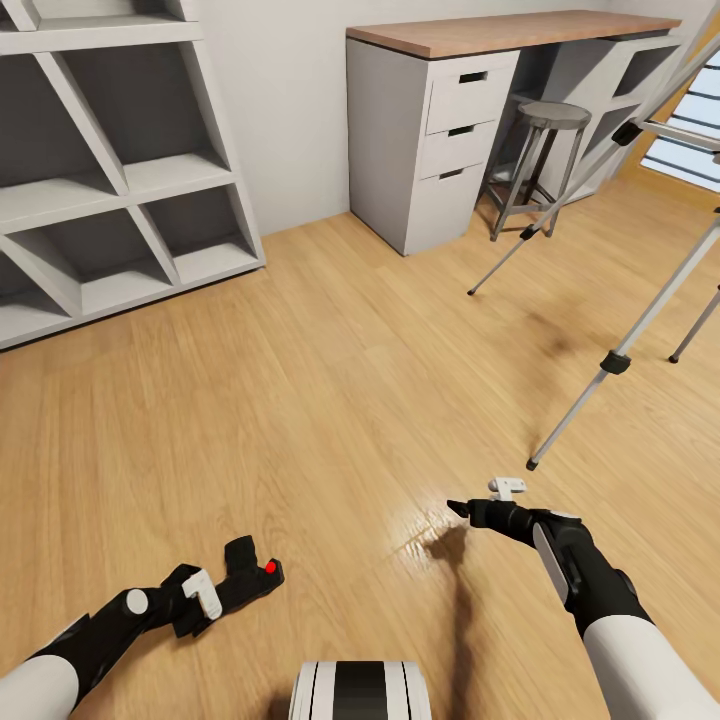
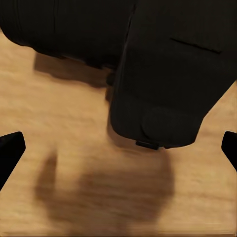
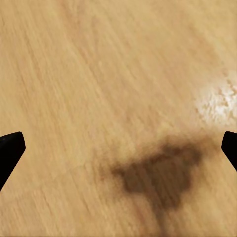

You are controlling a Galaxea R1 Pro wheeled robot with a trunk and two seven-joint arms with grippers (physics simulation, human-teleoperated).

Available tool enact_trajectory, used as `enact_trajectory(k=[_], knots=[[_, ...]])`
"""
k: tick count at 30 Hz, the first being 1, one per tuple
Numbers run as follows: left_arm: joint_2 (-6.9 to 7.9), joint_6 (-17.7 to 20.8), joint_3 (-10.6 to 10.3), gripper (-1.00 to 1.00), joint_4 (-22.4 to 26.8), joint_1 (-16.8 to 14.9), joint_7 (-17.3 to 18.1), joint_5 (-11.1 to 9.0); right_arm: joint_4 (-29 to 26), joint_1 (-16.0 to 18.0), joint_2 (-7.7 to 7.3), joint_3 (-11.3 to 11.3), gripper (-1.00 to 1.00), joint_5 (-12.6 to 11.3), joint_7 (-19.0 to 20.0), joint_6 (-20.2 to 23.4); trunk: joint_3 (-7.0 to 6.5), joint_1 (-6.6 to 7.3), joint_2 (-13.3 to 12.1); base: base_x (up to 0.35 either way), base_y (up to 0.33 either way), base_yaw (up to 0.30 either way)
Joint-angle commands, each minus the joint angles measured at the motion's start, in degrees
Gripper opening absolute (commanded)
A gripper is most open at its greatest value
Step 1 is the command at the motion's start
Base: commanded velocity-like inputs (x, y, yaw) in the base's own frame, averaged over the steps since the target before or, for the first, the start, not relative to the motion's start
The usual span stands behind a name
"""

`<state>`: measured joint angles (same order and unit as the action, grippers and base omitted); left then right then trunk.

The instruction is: Attach the digital camera to the camera tripod in the bedroom.

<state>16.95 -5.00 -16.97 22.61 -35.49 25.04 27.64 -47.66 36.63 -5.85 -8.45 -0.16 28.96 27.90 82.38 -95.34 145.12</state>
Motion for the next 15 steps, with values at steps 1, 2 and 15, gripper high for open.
enact_trajectory(k=[1,2,15], knots=[[-0.02,-0.28,-0.01,1.0,0.03,-0.02,0.03,0.82,-0.06,0.02,0.01,-0.16,1.0,-0.01,0.27,0.41,0.04,0.01,0.01,0.0,0.0,0.0],[-0.05,-0.17,-0.01,1.0,0.04,-0.02,0.03,0.97,-0.06,0.02,0.0,-0.16,1.0,-0.01,0.28,0.42,0.04,0.01,0.01,0.0,0.0,0.0],[-0.18,0.26,0.08,1.0,0.0,-0.02,-0.05,1.53,-0.06,0.02,-0.03,-0.16,1.0,-0.09,0.3,0.64,0.04,0.01,0.01,0.0,0.0,0.0]])
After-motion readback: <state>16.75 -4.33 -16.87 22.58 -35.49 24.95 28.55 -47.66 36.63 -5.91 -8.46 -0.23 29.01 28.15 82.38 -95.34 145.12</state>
